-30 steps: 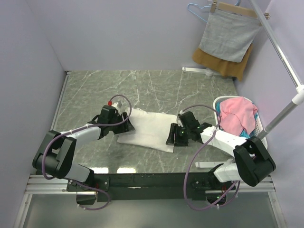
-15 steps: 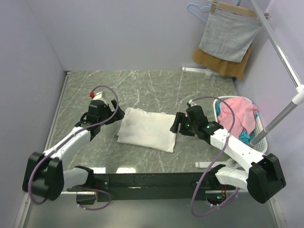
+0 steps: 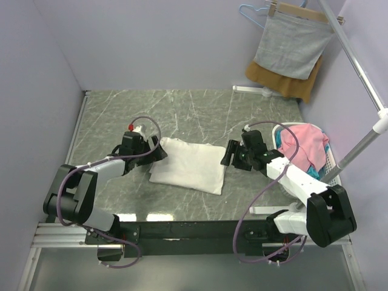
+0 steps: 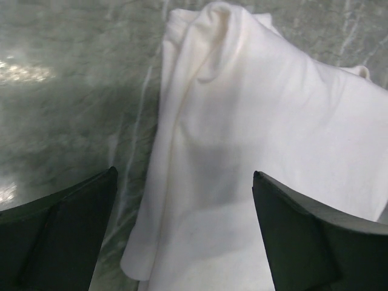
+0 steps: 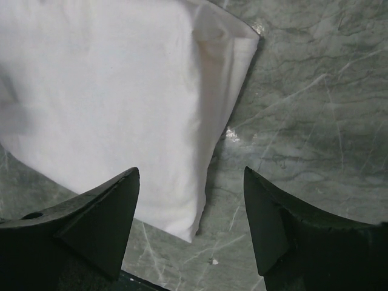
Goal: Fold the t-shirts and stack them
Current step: Put the neatly folded tshirt into the corner of the board with the left arm
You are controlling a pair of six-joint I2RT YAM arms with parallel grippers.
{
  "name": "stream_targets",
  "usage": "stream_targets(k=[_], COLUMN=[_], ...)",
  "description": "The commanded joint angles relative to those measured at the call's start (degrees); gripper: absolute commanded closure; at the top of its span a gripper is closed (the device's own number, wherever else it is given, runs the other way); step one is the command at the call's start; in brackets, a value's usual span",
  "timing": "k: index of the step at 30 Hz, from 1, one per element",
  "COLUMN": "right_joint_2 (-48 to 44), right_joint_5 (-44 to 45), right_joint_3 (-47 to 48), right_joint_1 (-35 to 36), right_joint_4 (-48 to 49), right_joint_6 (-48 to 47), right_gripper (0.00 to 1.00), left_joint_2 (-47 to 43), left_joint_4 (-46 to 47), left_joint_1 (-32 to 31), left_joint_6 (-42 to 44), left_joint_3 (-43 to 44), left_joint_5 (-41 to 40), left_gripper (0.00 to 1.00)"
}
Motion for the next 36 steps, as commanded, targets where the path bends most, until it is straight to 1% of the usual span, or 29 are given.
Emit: stream_targets(k=[1, 3, 4, 6, 9, 10, 12, 13, 15, 16, 18, 19, 20, 21, 22, 23, 24, 25, 26, 27, 28, 29, 30, 31, 32, 33, 34, 35, 36], right_joint_2=[2.6, 4.0, 4.4, 5.0, 5.4, 5.3, 5.7, 5.8, 6.1, 6.2, 6.0, 6.0, 5.7, 5.7, 5.6, 5.5, 5.5, 5.5, 5.5, 5.6, 5.9, 6.4, 6.6, 7.1, 7.8, 8.3, 9.4, 10.1, 11.1], right_joint_5=[-2.4, -2.9, -3.1, -3.6, -4.0, -4.0, -4.0, -4.0, -4.0, -4.2, -4.4, -4.4, -4.5, -4.7, -4.8, -4.9, -5.0, -5.2, -5.9, -6.4, -7.0, -7.4, -8.4, -8.7, -9.2, -9.7, -10.0, -10.3, -10.6], right_joint_3=[0.1, 0.3, 0.5, 0.6, 0.6, 0.6, 0.8, 1.0, 1.2, 1.3, 1.5, 1.6, 1.8, 1.9, 2.0, 2.2, 2.2, 2.3, 2.3, 2.6, 2.8, 3.3, 3.6, 4.1, 4.9, 5.4, 6.0, 7.1, 7.8], right_joint_1=[-2.0, -2.3, -2.4, -2.6, -2.6, -2.7, -2.7, -2.7, -2.8, -2.9, -3.1, -3.1, -3.2, -3.3, -3.3, -3.4, -3.3, -3.4, -3.4, -3.3, -3.4, -3.4, -3.4, -3.4, -3.4, -3.4, -3.4, -3.3, -3.4], right_joint_4=[2.3, 2.3, 2.3, 2.6, 2.9, 3.1, 3.1, 3.1, 3.1, 3.1, 3.0, 2.9, 2.9, 2.9, 2.7, 2.7, 2.6, 2.7, 2.9, 3.1, 3.1, 3.2, 3.1, 3.0, 2.9, 2.7, 2.5, 2.5, 2.3], right_joint_6=[-0.9, -1.2, -1.1, -1.0, -1.0, -1.1, -1.4, -1.4, -1.5, -1.5, -1.8, -1.8, -1.9, -2.0, -2.1, -2.2, -2.3, -2.4, -2.4, -2.4, -2.4, -2.6, -2.8, -2.9, -3.4, -3.6, -4.1, -4.5, -4.8], right_gripper=[0.24, 0.24, 0.24, 0.24, 0.24, 0.24, 0.24, 0.24, 0.24, 0.24, 0.24, 0.24, 0.24, 0.24, 0.24, 0.24, 0.24, 0.24, 0.24, 0.24, 0.24, 0.24, 0.24, 0.24, 0.24, 0.24, 0.24, 0.24, 0.24], left_joint_2=[3.1, 5.7, 6.7, 9.8, 13.9, 14.9, 17.7, 18.5, 20.8, 21.2, 22.2, 22.6, 23.0, 24.1, 24.6, 25.1, 26.3, 27.1, 27.9, 29.8, 30.8, 33.0, 34.3, 35.7, 37.3, 40.8, 43.1, 47.0, 49.1], left_joint_4=[2.8, 2.4, 2.4, 2.3, 3.5, 5.7, 7.5, 8.5, 8.6, 8.8, 6.1, 3.0, -2.6, -6.1, -9.2, -14.2, -16.6, -18.6, -21.3, -25.0, -26.7, -28.2, -31.3, -32.7, -33.7, -37.2, -39.0, -40.0, -41.0], left_joint_1=[0.0, -0.2, -0.9, -2.3, -5.8, -7.5, -8.8, -9.8, -10.5, -11.0, -11.0, -10.5, -10.0, -9.4, -7.4, -6.1, -4.6, -1.6, 0.0, 1.6, 5.1, 6.8, 8.3, 11.1, 12.5, 14.9, 16.0, 17.4, 20.0], left_joint_6=[2.1, 1.8, 1.2, 0.7, -0.8, -1.8, -3.1, -3.9, -4.1, -4.0, -2.5, -1.3, -0.1, 2.4, 3.4, 4.5, 6.7, 7.8, 8.9, 10.7, 11.6, 12.5, 14.3, 15.5, 16.7, 19.2, 20.5, 21.3, 23.0], left_joint_3=[-0.4, 0.2, 0.2, 0.2, 0.0, 0.0, 0.6, 1.3, 3.5, 4.3, 8.3, 10.9, 16.7, 19.9, 23.0, 29.2, 32.4, 35.4, 41.7, 44.7, 47.6, 53.4, 56.4, 59.3, 65.2, 68.6, 72.4, 79.1, 82.4], left_joint_5=[9.5, 13.5, 14.6, 15.9, 18.1, 19.3, 20.7, 22.2, 22.7, 23.0, 21.7, 20.8, 18.8, 17.6, 16.4, 15.3, 14.3, 13.3, 11.0, 10.3, 10.3, 10.0, 8.1, 8.4, 8.7, 8.6, 7.8, 7.2, 8.2], left_gripper=[0.00, 0.04, 0.07, 0.10, 0.20, 0.34, 0.46, 0.59, 0.76, 0.97, 0.99, 0.99, 0.99, 0.99, 0.99, 0.99, 0.99, 0.99, 0.99, 0.99, 0.99, 0.99, 0.99, 0.99, 0.99, 0.99, 0.99, 0.99, 0.99])
